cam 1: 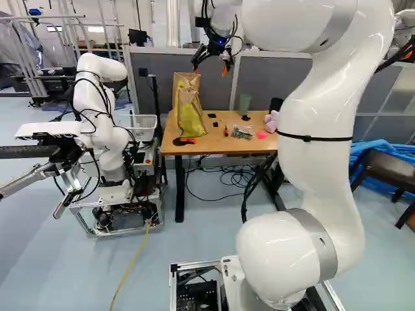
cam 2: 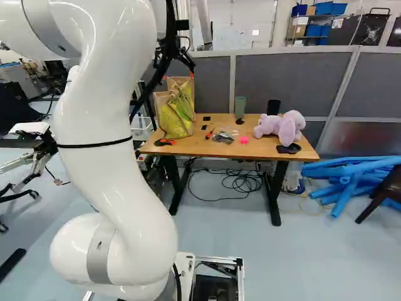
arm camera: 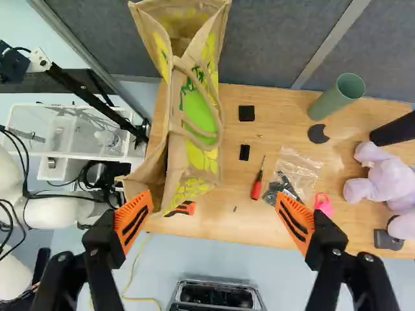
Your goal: Pick up the bag on the ground and place it on the table
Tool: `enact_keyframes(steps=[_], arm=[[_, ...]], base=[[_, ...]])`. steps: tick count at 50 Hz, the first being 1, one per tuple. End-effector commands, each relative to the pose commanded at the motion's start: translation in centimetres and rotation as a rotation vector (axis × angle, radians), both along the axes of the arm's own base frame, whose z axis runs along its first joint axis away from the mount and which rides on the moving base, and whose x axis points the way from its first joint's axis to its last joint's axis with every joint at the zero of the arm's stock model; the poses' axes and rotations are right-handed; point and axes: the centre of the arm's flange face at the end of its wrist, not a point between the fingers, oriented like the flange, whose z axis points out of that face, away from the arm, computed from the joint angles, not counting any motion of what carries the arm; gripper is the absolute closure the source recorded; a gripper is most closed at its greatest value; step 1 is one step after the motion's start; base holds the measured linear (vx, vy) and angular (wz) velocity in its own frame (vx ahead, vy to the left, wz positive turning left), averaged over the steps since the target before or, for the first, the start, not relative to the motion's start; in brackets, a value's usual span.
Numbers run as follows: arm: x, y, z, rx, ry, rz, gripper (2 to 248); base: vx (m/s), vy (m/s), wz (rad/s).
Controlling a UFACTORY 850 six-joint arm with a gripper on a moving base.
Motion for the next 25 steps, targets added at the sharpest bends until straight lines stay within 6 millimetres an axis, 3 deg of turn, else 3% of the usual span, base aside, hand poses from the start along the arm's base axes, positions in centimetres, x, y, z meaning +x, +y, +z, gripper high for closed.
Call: enact_keyframes(steps=[25], arm=[[-3.5,-1.3,-7.3,0.008,-0.135,-0.014,3]], base=[[0.000,0.000,0.000]])
